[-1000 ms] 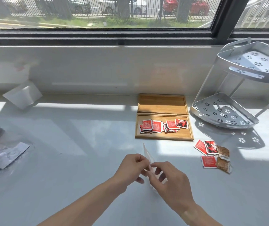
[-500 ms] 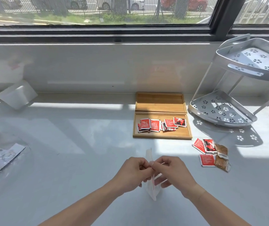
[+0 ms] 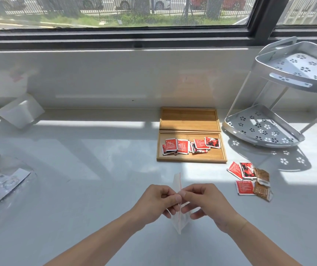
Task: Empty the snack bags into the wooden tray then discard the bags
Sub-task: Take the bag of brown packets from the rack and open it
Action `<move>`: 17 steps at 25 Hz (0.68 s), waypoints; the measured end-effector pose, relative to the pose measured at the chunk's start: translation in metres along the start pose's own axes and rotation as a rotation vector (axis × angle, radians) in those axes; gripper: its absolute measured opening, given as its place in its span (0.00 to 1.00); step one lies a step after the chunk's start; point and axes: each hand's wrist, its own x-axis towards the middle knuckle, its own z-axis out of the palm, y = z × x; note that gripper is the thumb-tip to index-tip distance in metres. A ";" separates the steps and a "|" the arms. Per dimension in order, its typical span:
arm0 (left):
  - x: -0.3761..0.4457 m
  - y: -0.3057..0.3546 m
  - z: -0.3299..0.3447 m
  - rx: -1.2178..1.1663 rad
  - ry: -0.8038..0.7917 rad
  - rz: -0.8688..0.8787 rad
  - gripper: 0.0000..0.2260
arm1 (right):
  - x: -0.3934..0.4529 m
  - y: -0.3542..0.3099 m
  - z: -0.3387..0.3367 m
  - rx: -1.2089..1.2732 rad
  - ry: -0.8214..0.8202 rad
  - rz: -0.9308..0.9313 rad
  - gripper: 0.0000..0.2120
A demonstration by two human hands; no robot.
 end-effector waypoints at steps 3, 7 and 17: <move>0.000 -0.001 0.000 -0.021 -0.009 -0.001 0.07 | 0.000 0.001 -0.001 0.009 0.022 0.002 0.06; 0.000 0.000 0.005 0.117 0.012 0.028 0.08 | 0.004 0.003 -0.001 -0.185 0.063 0.014 0.05; 0.001 0.004 0.008 0.537 0.016 0.094 0.08 | 0.012 0.010 -0.001 -0.516 0.059 -0.168 0.07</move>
